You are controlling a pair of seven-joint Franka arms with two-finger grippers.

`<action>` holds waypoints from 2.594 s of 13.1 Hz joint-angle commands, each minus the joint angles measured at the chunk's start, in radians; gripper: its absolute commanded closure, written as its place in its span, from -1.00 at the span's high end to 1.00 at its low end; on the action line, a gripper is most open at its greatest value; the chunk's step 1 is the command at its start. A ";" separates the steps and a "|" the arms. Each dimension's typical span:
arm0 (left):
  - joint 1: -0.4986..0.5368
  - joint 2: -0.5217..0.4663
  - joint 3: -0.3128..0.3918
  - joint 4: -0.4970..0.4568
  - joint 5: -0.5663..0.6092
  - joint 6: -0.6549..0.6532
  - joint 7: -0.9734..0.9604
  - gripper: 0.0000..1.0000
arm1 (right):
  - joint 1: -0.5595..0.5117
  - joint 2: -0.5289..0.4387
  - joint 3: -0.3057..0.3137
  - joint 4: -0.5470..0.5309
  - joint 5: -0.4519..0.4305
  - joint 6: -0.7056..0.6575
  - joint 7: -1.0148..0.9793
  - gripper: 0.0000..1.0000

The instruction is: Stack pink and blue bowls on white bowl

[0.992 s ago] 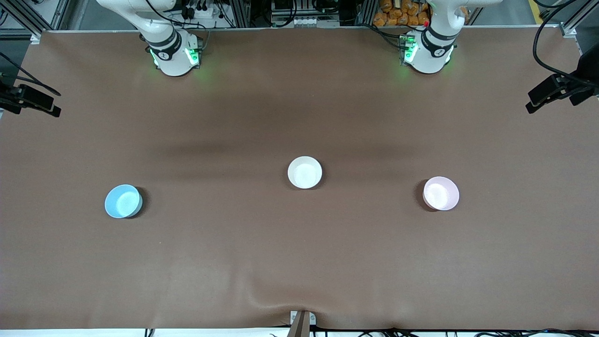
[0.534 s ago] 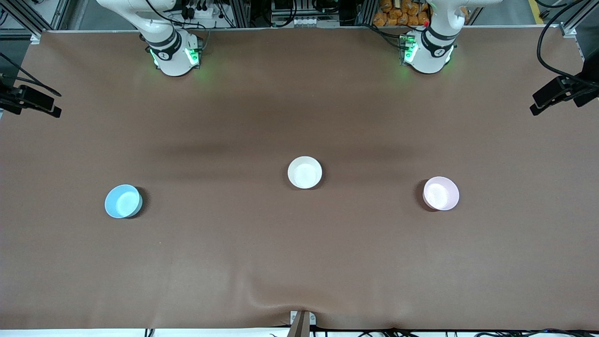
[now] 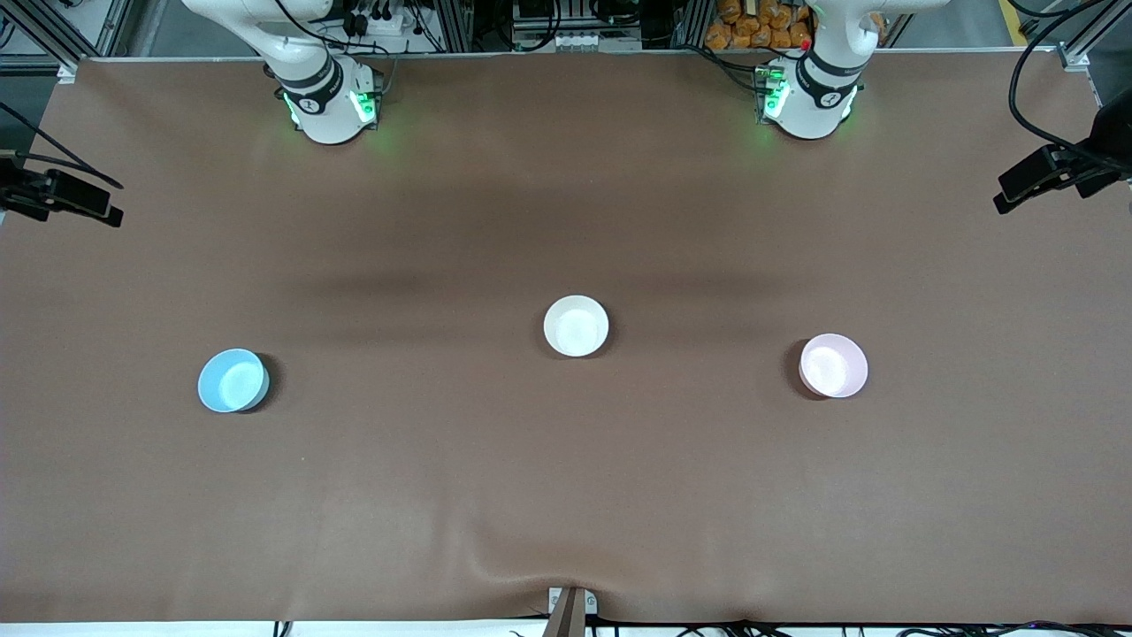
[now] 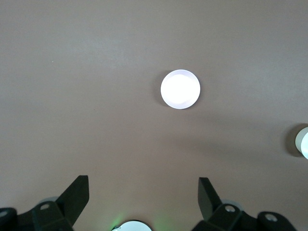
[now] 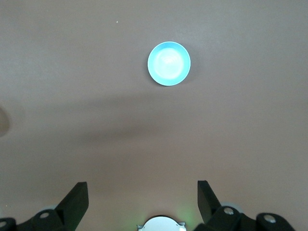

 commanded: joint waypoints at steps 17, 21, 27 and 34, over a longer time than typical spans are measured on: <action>0.009 0.025 -0.009 0.015 -0.003 -0.016 0.015 1.00 | -0.093 0.206 -0.008 -0.385 -0.015 0.568 -0.122 1.00; 0.006 0.033 -0.009 0.016 -0.003 -0.005 0.015 1.00 | -0.120 0.341 -0.008 -0.376 -0.010 0.743 -0.119 1.00; 0.007 0.014 -0.011 0.024 -0.018 -0.004 0.018 1.00 | -0.139 0.476 -0.004 -0.350 0.002 0.887 -0.110 1.00; 0.001 0.014 -0.009 0.026 -0.018 -0.004 0.015 1.00 | -0.139 0.519 -0.004 -0.350 0.051 0.915 -0.107 0.70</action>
